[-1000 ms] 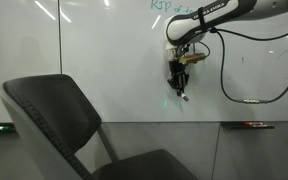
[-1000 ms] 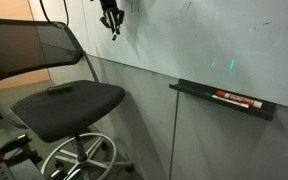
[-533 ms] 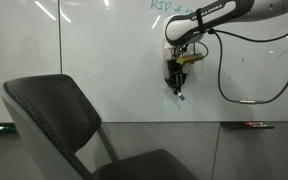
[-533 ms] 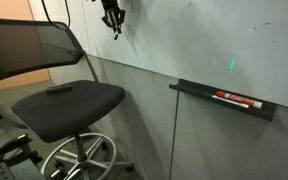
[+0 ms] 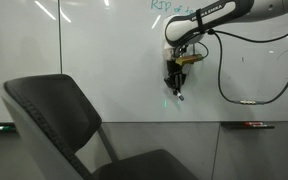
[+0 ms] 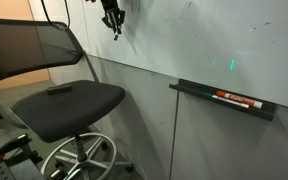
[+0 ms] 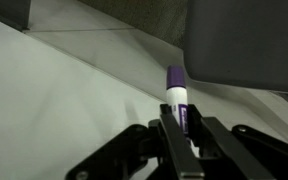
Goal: Use the marker on the chair to draw a smiley face on the whiteboard
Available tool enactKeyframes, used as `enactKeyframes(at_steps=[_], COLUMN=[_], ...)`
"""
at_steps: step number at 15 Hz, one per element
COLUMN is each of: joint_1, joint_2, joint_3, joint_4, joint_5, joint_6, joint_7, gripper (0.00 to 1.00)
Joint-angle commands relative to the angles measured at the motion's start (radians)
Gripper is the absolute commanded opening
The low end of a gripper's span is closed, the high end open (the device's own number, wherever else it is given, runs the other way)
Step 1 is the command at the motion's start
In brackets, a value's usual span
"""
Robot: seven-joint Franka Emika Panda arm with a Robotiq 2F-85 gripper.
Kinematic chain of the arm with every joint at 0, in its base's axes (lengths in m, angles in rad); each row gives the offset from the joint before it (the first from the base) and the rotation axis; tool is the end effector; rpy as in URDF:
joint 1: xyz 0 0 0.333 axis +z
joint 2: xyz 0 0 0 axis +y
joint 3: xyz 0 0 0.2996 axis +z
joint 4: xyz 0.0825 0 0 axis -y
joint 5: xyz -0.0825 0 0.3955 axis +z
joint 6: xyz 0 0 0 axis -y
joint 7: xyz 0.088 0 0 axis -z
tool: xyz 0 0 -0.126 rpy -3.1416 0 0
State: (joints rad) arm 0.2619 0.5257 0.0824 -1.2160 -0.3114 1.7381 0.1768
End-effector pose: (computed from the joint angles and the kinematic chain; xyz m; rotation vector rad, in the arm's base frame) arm 0.6870 0.1974 0.4432 2.8670 0.3005 0.0957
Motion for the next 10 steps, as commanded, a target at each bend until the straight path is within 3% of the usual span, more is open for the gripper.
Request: enactKeyframes(at_steps=[1, 10], joint_1=[-0.017, -0.032], joint_2=[0.030, 0.017], joint_3=[-0.004, -0.023], joint_4=[0.021, -0.029], joint_5=[0.009, 0.016], joint_6=[0.046, 0.097], joint_7=[0.000, -0.014], gripper=[0.06, 0.06])
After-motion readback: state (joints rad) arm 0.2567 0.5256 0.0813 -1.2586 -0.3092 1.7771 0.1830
